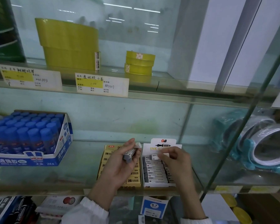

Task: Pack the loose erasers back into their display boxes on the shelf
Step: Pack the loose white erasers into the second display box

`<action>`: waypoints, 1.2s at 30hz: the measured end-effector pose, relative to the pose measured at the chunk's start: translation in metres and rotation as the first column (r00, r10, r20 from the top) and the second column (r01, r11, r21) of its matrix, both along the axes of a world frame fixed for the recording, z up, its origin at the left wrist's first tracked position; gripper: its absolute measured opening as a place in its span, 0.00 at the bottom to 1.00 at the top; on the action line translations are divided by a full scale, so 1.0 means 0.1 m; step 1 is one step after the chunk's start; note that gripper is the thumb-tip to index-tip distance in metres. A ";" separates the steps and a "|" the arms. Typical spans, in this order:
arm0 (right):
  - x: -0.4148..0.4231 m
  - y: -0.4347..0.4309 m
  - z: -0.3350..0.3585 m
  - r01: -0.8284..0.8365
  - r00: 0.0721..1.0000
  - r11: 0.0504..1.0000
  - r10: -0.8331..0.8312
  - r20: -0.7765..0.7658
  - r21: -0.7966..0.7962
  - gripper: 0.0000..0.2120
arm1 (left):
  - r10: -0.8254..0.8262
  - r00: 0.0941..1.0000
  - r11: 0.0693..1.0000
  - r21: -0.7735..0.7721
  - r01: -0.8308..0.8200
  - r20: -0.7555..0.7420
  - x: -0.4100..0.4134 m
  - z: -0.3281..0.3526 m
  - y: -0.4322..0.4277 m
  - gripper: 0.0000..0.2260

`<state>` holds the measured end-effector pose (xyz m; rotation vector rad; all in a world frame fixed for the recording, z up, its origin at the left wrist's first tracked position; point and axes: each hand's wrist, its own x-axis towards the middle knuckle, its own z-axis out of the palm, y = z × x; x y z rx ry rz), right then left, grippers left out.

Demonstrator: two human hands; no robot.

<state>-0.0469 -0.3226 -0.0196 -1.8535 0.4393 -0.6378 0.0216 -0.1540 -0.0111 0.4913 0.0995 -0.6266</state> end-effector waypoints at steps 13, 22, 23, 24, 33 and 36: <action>0.21 0.18 -0.09 0.107 0.992 0.986 -0.114 -0.053 -0.131 0.06 | 0.011 1.000 1.000 0.003 -0.011 -0.003 -0.01 0.00 0.00 0.21; 0.26 0.19 -0.22 0.069 0.970 0.840 -0.182 -0.159 -0.537 0.04 | 0.014 1.000 1.000 0.003 -0.014 -0.026 -0.01 0.00 0.00 0.20; 0.25 0.18 -0.20 0.047 0.972 0.828 -0.167 -0.166 -0.559 0.05 | 0.013 1.000 1.000 0.005 -0.013 -0.027 0.00 0.00 -0.01 0.20; 0.25 0.16 -0.19 0.013 0.974 0.833 -0.134 -0.181 -0.552 0.05 | 0.013 1.000 1.000 0.005 -0.013 -0.026 0.00 -0.01 -0.01 0.21; -0.03 0.18 0.00 0.030 0.997 0.971 -0.010 0.082 -0.239 0.11 | -0.030 0.996 0.993 0.114 0.020 0.087 -0.02 -0.01 -0.02 0.22; -0.14 0.28 0.07 -0.152 0.974 0.983 0.167 0.152 -0.103 0.13 | -0.060 0.988 0.980 0.198 0.031 0.141 -0.03 0.00 -0.04 0.22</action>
